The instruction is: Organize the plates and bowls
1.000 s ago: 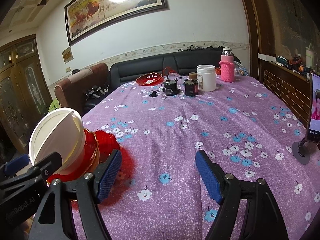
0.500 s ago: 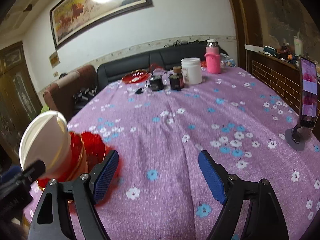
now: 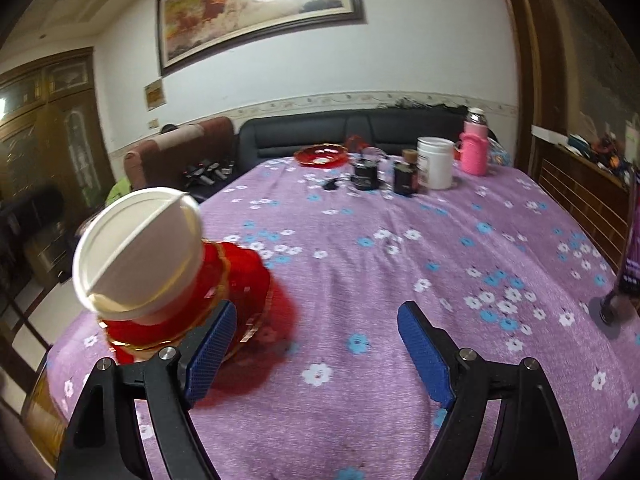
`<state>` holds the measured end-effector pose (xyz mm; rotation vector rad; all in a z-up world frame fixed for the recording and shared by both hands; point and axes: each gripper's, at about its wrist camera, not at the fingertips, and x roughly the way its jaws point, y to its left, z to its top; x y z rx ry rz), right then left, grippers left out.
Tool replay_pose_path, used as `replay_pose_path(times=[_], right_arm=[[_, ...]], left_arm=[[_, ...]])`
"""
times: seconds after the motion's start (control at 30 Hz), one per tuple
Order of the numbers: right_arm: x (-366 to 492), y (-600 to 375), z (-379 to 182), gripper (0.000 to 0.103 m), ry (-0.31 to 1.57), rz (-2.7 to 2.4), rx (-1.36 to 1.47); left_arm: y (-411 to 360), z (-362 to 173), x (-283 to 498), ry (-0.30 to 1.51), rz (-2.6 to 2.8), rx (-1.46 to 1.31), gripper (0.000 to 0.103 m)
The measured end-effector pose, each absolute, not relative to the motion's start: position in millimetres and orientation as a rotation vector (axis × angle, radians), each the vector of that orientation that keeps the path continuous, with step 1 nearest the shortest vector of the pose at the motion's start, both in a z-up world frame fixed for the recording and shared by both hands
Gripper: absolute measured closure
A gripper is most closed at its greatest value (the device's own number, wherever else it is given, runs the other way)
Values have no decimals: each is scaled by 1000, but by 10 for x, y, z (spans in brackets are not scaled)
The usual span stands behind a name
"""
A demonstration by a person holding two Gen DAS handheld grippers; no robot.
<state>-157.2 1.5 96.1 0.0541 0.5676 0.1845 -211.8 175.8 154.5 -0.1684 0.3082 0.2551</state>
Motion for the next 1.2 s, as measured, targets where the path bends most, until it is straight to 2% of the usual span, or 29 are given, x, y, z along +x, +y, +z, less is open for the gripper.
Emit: replay_pose_path(times=[0.47,1.2], right_arm=[[-1624,383,1042,15,592,305,-18],[-1616,702,1021,15,617,355,-89]], left_arm=[[1878,1334,-1783,586,230,-202,0],[2045,1303,-1825,588,275,-208,0]])
